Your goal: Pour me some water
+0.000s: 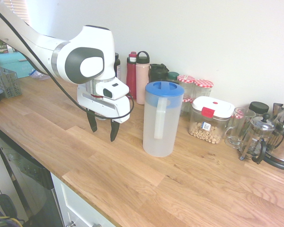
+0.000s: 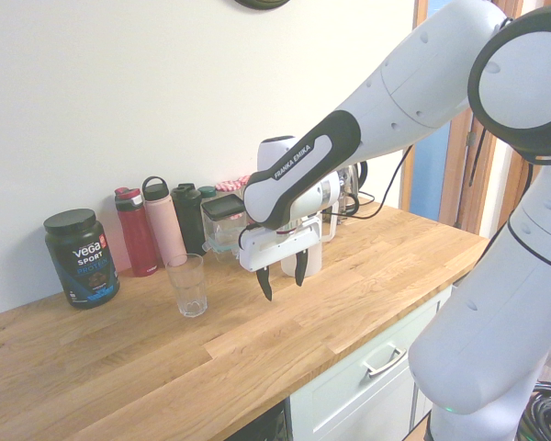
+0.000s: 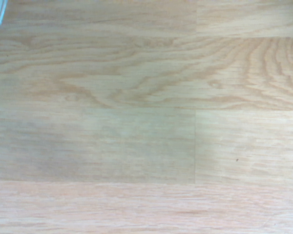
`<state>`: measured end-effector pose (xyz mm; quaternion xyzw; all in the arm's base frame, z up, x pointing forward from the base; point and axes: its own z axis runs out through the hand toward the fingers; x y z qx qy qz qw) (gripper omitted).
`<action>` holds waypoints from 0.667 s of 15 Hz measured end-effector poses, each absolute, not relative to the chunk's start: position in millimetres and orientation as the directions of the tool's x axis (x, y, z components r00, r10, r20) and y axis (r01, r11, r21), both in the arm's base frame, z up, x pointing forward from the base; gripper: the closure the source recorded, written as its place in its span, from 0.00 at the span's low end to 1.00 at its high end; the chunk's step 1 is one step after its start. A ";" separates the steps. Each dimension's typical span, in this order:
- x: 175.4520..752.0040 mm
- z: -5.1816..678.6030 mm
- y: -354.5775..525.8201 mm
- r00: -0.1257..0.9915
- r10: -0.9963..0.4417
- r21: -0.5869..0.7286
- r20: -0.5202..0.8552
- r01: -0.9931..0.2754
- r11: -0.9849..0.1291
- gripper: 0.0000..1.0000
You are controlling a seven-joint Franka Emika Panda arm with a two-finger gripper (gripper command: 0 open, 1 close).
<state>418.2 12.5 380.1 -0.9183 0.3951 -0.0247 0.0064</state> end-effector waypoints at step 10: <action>401.7 491.5 -35.4 0.844 -0.528 -0.086 0.094 -0.521 -0.849 0.00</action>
